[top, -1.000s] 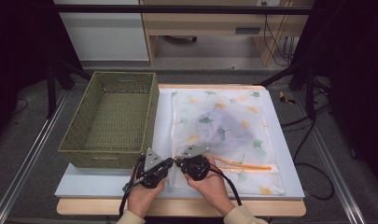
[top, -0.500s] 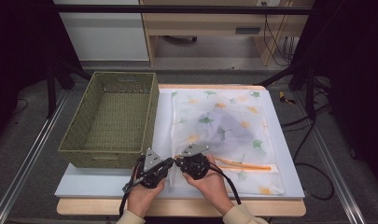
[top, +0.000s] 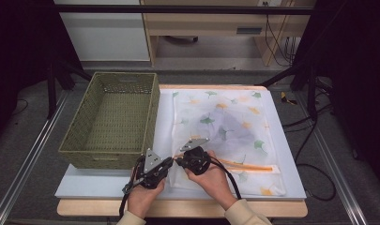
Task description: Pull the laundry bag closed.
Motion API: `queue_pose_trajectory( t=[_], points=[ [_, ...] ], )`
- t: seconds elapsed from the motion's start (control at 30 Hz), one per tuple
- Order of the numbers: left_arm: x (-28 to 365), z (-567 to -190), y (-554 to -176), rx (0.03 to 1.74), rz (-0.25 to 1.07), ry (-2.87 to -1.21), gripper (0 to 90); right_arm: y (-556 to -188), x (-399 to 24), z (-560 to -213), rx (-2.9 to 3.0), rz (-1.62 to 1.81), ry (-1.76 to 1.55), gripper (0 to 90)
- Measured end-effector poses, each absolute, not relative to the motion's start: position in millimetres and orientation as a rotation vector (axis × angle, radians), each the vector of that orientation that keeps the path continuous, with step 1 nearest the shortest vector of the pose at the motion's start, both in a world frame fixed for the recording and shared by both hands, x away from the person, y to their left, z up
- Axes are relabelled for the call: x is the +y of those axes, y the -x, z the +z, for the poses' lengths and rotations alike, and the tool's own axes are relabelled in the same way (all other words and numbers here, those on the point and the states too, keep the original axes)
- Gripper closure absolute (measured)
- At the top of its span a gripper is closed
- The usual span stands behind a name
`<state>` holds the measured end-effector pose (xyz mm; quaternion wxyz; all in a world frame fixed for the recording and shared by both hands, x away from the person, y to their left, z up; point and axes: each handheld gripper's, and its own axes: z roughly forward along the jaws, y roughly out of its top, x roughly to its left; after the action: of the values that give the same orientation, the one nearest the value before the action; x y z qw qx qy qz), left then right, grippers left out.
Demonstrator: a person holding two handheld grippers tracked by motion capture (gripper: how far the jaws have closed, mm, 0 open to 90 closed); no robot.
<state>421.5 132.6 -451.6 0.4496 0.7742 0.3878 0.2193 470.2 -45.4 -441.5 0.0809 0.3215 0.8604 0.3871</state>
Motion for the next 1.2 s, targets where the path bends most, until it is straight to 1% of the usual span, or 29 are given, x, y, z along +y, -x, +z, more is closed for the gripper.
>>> queue_pose_trajectory(
  t=[0.27,0.67,0.93,1.2],
  points=[
    [132.5,-451.4,-421.7,0.95,0.556,-1.922,86.0,-483.1,-40.9,-429.1,2.695,1.058,-1.028,90.0],
    [130.9,-449.8,-420.3,0.928,0.585,-1.938,86.1,-487.8,-39.1,-416.9,2.772,0.968,-1.185,90.0],
    [129.0,-450.4,-418.5,0.924,0.583,-1.939,86.2,-485.6,-39.2,-416.2,2.77,0.888,-1.215,90.0],
    [129.6,-451.1,-418.2,0.923,0.578,-1.944,86.2,-484.9,-53.0,-418.7,2.76,0.859,-1.293,90.0]
  ],
)
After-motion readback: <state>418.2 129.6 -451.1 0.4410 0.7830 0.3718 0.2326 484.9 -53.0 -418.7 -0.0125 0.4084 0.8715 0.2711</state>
